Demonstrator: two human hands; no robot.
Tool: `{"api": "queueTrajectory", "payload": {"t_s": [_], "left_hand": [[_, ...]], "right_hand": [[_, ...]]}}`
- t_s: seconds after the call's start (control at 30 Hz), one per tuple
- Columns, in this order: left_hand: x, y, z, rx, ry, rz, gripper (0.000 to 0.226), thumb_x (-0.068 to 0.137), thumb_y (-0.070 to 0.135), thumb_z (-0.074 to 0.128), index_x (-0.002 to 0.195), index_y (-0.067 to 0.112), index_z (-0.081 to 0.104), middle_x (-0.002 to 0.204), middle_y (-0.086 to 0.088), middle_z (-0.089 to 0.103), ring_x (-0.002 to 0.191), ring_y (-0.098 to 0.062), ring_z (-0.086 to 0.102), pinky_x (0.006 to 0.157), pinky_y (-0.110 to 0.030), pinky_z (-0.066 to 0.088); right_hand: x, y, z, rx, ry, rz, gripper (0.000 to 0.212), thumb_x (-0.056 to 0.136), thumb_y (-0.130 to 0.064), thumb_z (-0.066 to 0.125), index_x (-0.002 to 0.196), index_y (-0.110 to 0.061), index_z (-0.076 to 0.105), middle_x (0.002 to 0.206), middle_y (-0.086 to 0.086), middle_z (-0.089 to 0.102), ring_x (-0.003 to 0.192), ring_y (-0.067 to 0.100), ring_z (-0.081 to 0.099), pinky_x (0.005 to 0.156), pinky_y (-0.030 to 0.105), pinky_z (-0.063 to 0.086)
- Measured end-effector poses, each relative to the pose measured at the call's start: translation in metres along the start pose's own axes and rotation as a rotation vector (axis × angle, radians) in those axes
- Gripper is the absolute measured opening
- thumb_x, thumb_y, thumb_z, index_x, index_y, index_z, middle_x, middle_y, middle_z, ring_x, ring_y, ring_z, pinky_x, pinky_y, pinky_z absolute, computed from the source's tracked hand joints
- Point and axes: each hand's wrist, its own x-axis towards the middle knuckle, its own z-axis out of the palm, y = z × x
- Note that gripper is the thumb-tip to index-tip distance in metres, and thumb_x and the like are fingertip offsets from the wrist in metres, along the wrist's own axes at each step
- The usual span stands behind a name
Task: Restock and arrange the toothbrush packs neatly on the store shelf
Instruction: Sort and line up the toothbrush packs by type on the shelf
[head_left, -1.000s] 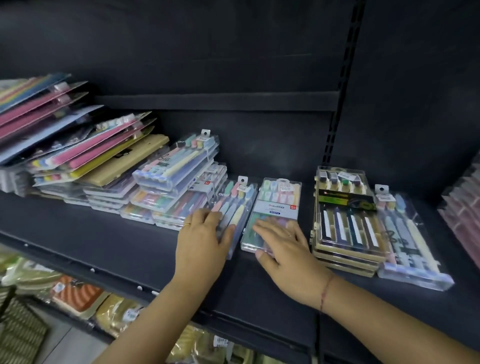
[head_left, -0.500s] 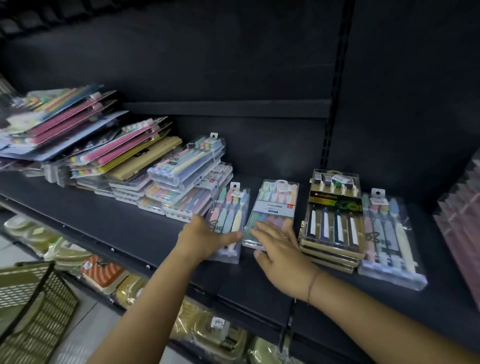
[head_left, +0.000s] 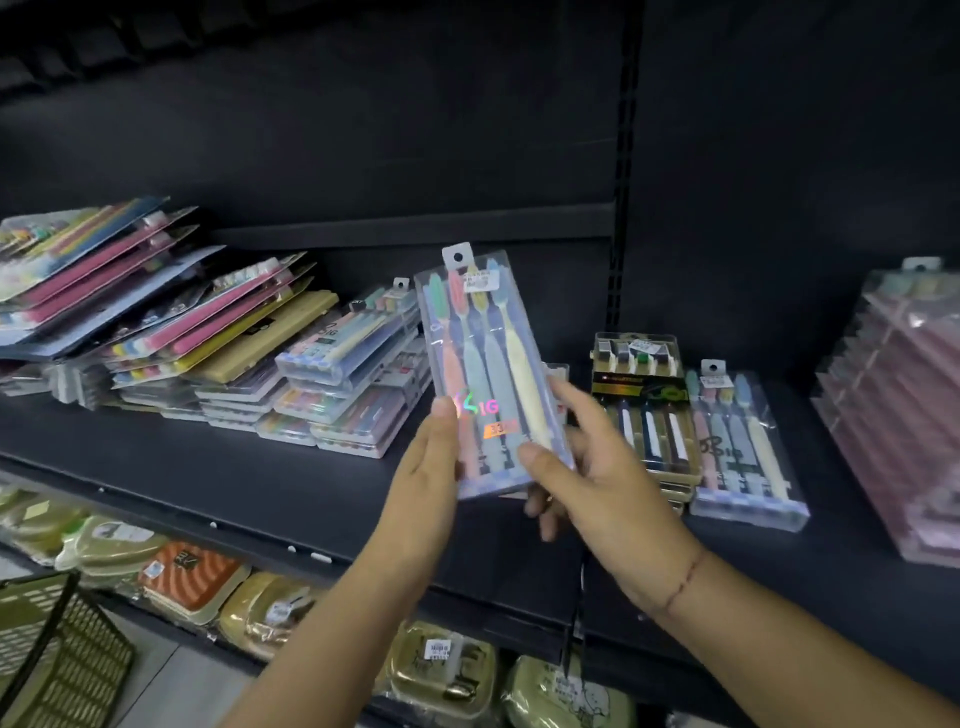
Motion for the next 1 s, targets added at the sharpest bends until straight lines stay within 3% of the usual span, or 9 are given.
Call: {"api": "queueTrajectory", "payload": {"t_s": [0.13, 0.27, 0.4, 0.5, 0.6, 0.67, 0.8, 0.87, 1.0], "left_hand": [[0.020, -0.003, 0.019, 0.202, -0.059, 0.208, 0.047, 0.092, 0.069, 0.025, 0.112, 0.041, 0.057, 0.116, 0.018, 0.060, 0.114, 0.005, 0.051, 0.097, -0.018, 0.037], [0.047, -0.024, 0.036, 0.405, -0.164, 0.239, 0.059, 0.094, 0.064, 0.028, 0.144, 0.035, 0.038, 0.151, 0.013, 0.036, 0.142, -0.004, 0.025, 0.119, -0.029, 0.018], [0.067, -0.032, 0.049, 0.640, -0.334, 0.214, 0.076, 0.084, 0.065, 0.020, 0.153, 0.035, 0.021, 0.161, 0.013, 0.015, 0.149, -0.006, 0.004, 0.121, -0.032, -0.003], [0.077, -0.041, 0.048, 0.915, -0.414, 0.211, 0.079, 0.083, 0.069, 0.010, 0.155, 0.035, 0.020, 0.163, 0.012, 0.008, 0.150, -0.008, -0.004, 0.119, -0.037, -0.008], [0.081, -0.049, 0.041, 1.117, -0.459, 0.271, 0.069, 0.094, 0.065, 0.016, 0.156, 0.033, 0.014, 0.164, 0.008, 0.005, 0.151, -0.013, -0.005, 0.122, -0.042, -0.003], [0.082, -0.050, 0.035, 1.144, -0.498, 0.303, 0.072, 0.094, 0.066, 0.021, 0.156, 0.032, 0.009, 0.165, 0.007, 0.000, 0.151, -0.013, -0.007, 0.122, -0.041, 0.000], [0.087, -0.058, 0.020, 1.099, -0.575, 0.387, 0.082, 0.088, 0.071, 0.037, 0.156, 0.034, 0.010, 0.164, 0.008, -0.002, 0.150, -0.011, -0.010, 0.121, -0.035, 0.002], [0.091, -0.066, 0.010, 1.076, -0.578, 0.442, 0.081, 0.088, 0.070, 0.040, 0.156, 0.034, 0.013, 0.164, 0.008, 0.001, 0.150, -0.011, -0.007, 0.121, -0.032, 0.005], [0.088, -0.073, -0.008, 1.103, -0.515, 0.554, 0.084, 0.085, 0.075, 0.017, 0.153, 0.027, 0.028, 0.163, 0.002, 0.018, 0.151, -0.017, 0.009, 0.120, -0.034, 0.003]], "right_hand": [[-0.014, -0.019, -0.059, 0.044, 0.225, -0.088, 0.050, 0.095, -0.010, 0.057, 0.138, -0.033, 0.046, 0.097, 0.002, 0.068, 0.059, 0.016, 0.056, 0.048, 0.027, 0.049], [-0.036, -0.006, -0.120, 0.002, 0.543, -0.051, 0.045, 0.097, -0.009, 0.053, 0.138, -0.028, 0.049, 0.099, 0.008, 0.066, 0.052, 0.012, 0.051, 0.042, 0.022, 0.044], [-0.047, 0.028, -0.142, -0.090, 0.678, 0.083, 0.038, 0.099, -0.012, 0.053, 0.135, -0.021, 0.051, 0.093, 0.006, 0.063, 0.047, 0.012, 0.047, 0.038, 0.022, 0.040], [-0.043, 0.044, -0.141, -0.172, 0.725, 0.181, 0.037, 0.099, -0.016, 0.053, 0.136, -0.017, 0.050, 0.085, 0.006, 0.061, 0.054, 0.019, 0.049, 0.046, 0.030, 0.043], [-0.036, 0.044, -0.135, -0.351, 0.724, 0.251, 0.054, 0.089, -0.047, 0.064, 0.137, -0.027, 0.051, 0.099, 0.010, 0.063, 0.076, 0.027, 0.059, 0.069, 0.042, 0.053], [-0.035, 0.043, -0.131, -0.569, 0.685, 0.334, 0.070, 0.076, -0.067, 0.066, 0.137, -0.038, 0.048, 0.124, 0.010, 0.053, 0.109, 0.035, 0.055, 0.094, 0.048, 0.046], [-0.034, 0.043, -0.122, -0.870, 0.657, 0.420, 0.074, 0.084, -0.054, 0.063, 0.149, -0.034, 0.034, 0.146, 0.011, 0.035, 0.135, 0.036, 0.035, 0.112, 0.048, 0.030], [-0.033, 0.045, -0.117, -0.805, 0.629, 0.379, 0.074, 0.087, -0.051, 0.061, 0.151, -0.030, 0.030, 0.152, 0.007, 0.036, 0.139, 0.031, 0.034, 0.112, 0.044, 0.030], [-0.034, 0.044, -0.102, -0.731, 0.696, 0.319, 0.068, 0.093, -0.031, 0.061, 0.151, -0.011, 0.031, 0.154, 0.013, 0.034, 0.141, 0.029, 0.031, 0.111, 0.040, 0.029]]}}
